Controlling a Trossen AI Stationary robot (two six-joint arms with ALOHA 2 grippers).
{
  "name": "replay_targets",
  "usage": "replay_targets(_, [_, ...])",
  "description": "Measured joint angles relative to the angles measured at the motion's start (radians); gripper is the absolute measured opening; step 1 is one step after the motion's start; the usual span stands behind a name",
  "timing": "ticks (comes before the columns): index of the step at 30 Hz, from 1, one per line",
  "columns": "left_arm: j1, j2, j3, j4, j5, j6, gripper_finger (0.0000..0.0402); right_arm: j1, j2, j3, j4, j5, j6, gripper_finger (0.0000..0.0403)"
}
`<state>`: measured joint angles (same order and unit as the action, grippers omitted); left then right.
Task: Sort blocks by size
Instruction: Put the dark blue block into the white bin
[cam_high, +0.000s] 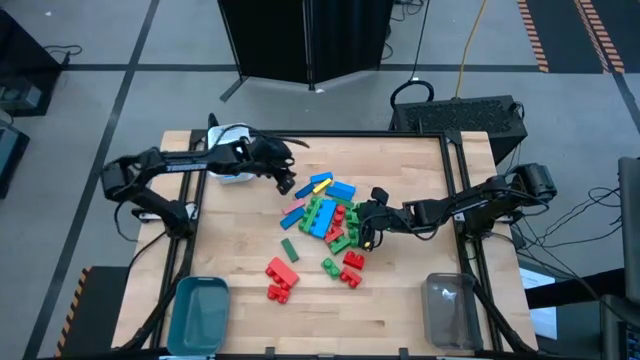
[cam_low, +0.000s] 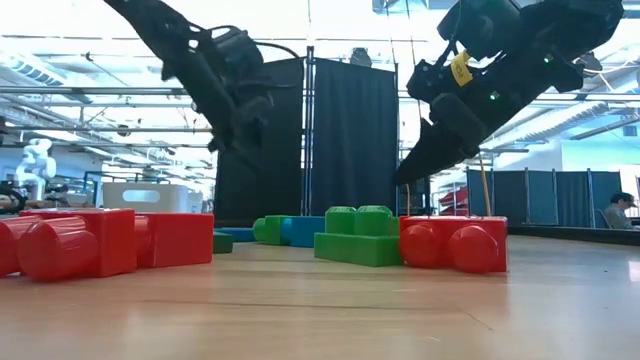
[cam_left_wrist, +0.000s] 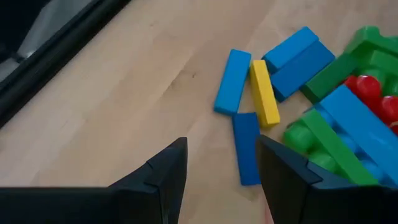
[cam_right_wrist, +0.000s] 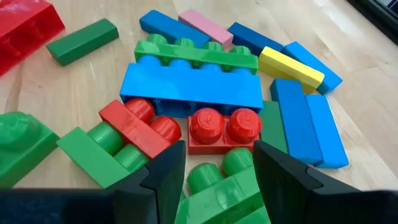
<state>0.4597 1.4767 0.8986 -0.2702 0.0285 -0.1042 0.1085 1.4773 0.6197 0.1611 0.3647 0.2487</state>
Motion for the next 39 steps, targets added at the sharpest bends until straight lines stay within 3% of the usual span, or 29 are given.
replay_targets(18, [-0.050,0.268,0.000,0.182,0.060,0.059,0.0176,0.000,0.000,0.000,-0.021,-0.001,-0.010,0.0176])
replay_targets(28, [-0.102,0.302,0.000,0.197,-0.041,0.008,0.0176,0.000,0.000,0.000,-0.042,-0.004,-0.004,0.0176])
replay_targets(39, [-0.095,0.302,0.000,0.113,-0.074,0.016,0.0176,0.001,0.000,0.000,-0.042,-0.004,-0.002,0.0176])
